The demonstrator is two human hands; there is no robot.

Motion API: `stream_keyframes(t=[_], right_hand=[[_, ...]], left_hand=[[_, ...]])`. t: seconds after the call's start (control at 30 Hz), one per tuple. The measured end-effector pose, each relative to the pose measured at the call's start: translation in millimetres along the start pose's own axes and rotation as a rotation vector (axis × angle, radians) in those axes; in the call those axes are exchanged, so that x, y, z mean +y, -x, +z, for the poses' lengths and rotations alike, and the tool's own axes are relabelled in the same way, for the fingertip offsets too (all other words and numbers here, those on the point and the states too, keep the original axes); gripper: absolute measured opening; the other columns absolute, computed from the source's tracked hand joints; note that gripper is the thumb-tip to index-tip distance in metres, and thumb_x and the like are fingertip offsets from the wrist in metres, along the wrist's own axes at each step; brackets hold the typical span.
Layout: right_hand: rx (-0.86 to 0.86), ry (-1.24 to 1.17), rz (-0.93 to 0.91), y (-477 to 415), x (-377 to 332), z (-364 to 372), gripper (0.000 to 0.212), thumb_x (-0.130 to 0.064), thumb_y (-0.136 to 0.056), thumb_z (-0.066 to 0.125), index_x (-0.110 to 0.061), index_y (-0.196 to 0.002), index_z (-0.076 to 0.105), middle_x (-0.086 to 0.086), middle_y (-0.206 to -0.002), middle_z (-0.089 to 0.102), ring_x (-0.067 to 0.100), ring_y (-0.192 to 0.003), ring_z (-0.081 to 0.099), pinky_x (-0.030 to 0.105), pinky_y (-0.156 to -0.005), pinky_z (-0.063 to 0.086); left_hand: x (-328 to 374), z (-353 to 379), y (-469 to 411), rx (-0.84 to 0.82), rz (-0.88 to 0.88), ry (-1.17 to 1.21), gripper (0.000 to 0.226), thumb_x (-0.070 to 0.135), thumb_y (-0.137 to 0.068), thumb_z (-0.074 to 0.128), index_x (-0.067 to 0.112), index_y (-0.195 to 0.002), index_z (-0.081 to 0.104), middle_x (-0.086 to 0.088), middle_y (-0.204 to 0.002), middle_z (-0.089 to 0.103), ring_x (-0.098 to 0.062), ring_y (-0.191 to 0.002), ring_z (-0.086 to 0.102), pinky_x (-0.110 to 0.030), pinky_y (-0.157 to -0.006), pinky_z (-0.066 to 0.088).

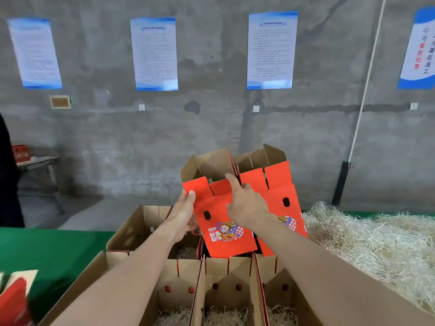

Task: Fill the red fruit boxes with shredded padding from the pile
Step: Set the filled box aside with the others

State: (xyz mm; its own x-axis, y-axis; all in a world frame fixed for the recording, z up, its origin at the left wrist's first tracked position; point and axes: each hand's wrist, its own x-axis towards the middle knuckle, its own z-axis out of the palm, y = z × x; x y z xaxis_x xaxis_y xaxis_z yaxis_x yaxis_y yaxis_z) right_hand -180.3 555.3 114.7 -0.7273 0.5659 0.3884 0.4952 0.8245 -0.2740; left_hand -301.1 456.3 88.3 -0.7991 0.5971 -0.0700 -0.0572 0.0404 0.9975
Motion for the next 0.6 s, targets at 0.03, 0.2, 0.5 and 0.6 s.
stream_keyframes(t=[0.03, 0.2, 0.5, 0.6], right_hand=[[-0.045, 0.004, 0.0, 2.3, -2.7, -3.8, 0.076, -0.018, -0.086, 0.053, -0.033, -0.145, 0.007, 0.014, -0.12, 0.045, 0.038, -0.103, 0.055, 0.04, -0.081, 0.043], [-0.184, 0.048, -0.025, 26.8, -18.9, -28.0, 0.062, -0.022, -0.085, 0.053, -0.02, -0.141, 0.025, 0.015, -0.123, 0.05, 0.036, -0.112, 0.052, 0.037, -0.087, 0.044], [0.007, -0.014, -0.15, 93.9, -50.1, -74.9, 0.033, -0.027, -0.088, 0.053, -0.013, -0.118, 0.052, 0.016, -0.11, 0.063, 0.034, -0.106, 0.056, 0.036, -0.079, 0.045], [0.137, -0.063, -0.213, 119.6, -62.4, -76.2, 0.016, -0.026, -0.088, 0.057, -0.015, -0.098, 0.063, 0.016, -0.09, 0.068, 0.036, -0.091, 0.061, 0.035, -0.067, 0.043]], left_hand=[[3.7, -1.4, 6.9, -0.011, -0.004, -0.03, 0.039, 0.041, -0.1, 0.032, 0.04, -0.139, 0.03, -0.005, -0.131, 0.053, -0.027, -0.108, 0.055, -0.049, -0.099, 0.041], [22.6, -2.6, 49.6, -0.051, 0.016, -0.157, 0.053, 0.031, -0.101, 0.037, 0.039, -0.147, 0.014, 0.003, -0.128, 0.049, -0.022, -0.096, 0.058, -0.039, -0.083, 0.046], [37.3, -26.3, 197.7, -0.032, 0.237, -0.17, 0.032, 0.024, -0.096, 0.049, 0.021, -0.129, 0.047, -0.005, -0.087, 0.063, -0.014, -0.065, 0.059, -0.023, -0.064, 0.05], [9.3, -79.7, 253.6, 0.126, 0.319, -0.159, 0.012, 0.016, -0.094, 0.052, 0.016, -0.1, 0.062, -0.004, -0.081, 0.065, -0.009, -0.061, 0.062, -0.017, -0.057, 0.051]])
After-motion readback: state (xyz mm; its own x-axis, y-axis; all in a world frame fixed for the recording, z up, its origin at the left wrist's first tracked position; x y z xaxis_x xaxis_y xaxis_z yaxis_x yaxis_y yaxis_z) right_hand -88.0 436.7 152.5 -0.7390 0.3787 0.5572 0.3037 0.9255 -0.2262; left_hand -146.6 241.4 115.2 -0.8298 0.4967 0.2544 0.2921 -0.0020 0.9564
